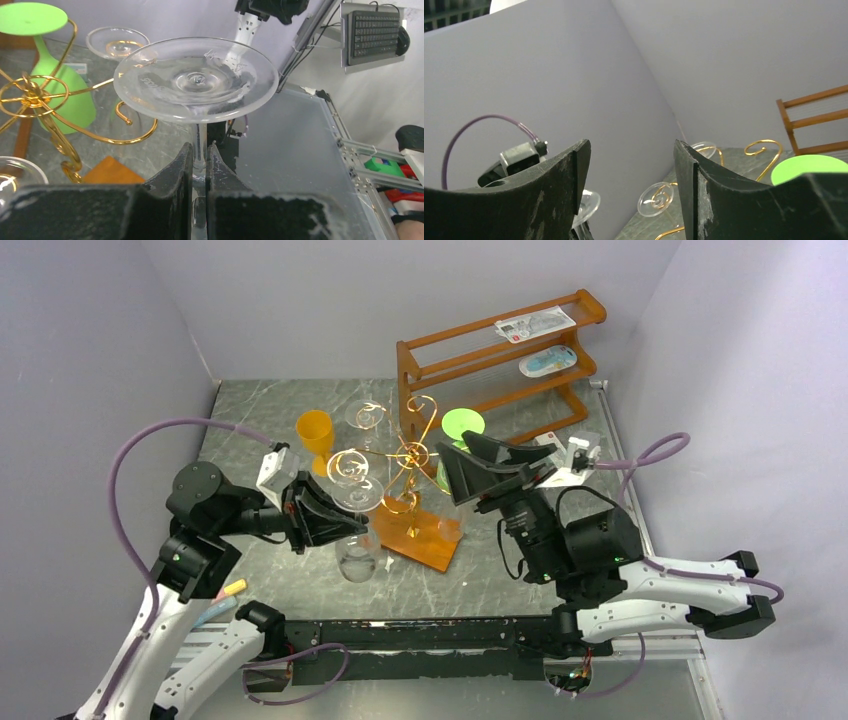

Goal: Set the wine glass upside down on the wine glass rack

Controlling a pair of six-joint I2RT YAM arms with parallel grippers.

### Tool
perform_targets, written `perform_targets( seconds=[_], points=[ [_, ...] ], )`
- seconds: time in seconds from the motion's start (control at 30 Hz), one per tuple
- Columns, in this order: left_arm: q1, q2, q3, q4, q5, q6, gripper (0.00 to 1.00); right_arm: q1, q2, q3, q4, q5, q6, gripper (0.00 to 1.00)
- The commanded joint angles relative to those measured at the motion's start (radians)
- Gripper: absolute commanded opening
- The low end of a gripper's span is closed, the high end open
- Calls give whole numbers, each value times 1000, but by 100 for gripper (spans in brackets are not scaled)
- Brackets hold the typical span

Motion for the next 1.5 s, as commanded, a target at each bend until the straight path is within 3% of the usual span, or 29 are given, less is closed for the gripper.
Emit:
perform_targets(
  seconds=[0.0, 0.2, 0.33, 0.67, 0.9, 1.2, 1.47],
  points=[
    [-3, -6, -37, 131, 99, -28, 5, -2, -35, -19, 40, 66, -61, 65],
    [-16, 27, -144, 304, 95, -124, 5, -2, -52, -41, 71, 86, -80, 64],
    [-82, 52, -183, 374, 52, -154, 5, -3, -49, -45, 83, 100, -92, 65],
    [-342, 145, -124, 159, -213, 63, 5, -2, -54, -51, 90, 111, -105, 64],
    [-447, 142, -167, 166, -424, 83, 5, -3, -61, -58, 99, 116, -110, 64],
    [-495, 120, -235, 251, -632, 48, 5, -3, -66, -52, 79, 114, -96, 64],
    [-519, 120, -255, 281, -718, 8, 5, -1, -59, -45, 61, 105, -77, 64]
  ],
)
